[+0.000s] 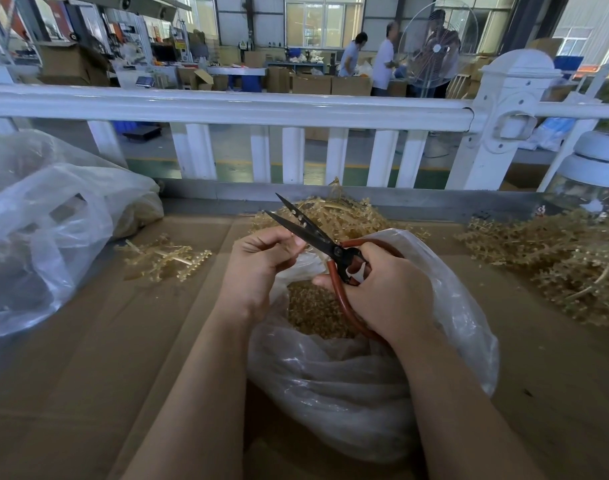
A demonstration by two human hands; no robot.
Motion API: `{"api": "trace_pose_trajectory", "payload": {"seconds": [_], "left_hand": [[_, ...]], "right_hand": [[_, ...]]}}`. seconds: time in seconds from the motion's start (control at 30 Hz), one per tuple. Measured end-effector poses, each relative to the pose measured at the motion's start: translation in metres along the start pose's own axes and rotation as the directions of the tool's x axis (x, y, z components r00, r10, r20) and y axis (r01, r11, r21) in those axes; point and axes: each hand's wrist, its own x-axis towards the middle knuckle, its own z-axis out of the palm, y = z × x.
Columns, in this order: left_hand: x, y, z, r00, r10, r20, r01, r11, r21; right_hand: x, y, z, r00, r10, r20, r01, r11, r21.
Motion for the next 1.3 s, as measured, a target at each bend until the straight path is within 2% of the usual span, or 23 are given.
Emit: {"api": "trace_pose_trajectory", "payload": {"seconds": [0.67,0.9,1.1,1.3], "left_hand": [[-0.0023,0.0020,0.0002,0.998,0.013,0.061,-0.013,1.000,-0.006],[0.0000,0.0042,0.0018,0.992,0.073,-0.101,-0.078,0.996,-0.045],[-0.0012,0.0032,0.0028,0.975,0.121,-0.186,-0.117,0.993,0.035],[0.0018,0.0013,0.0007,0.981,0.079,-0.175,-0.075,0.997,0.033]], "right_hand": [[-0.0015,-0.0028,-0.0038,0.999,0.033,0.037,-0.034,0.999,0.041],[-0.0003,-0.0001,-0.0024,0.995,0.066,0.070,-0.066,0.998,-0.002],[-0.0011,-0.0022,-0.0052,0.994,0.072,0.077,-0.073,0.997,0.000],[-0.0003,-0.0037,-0.0065,0.988,0.090,0.128,-0.088,0.996,-0.021]]}}
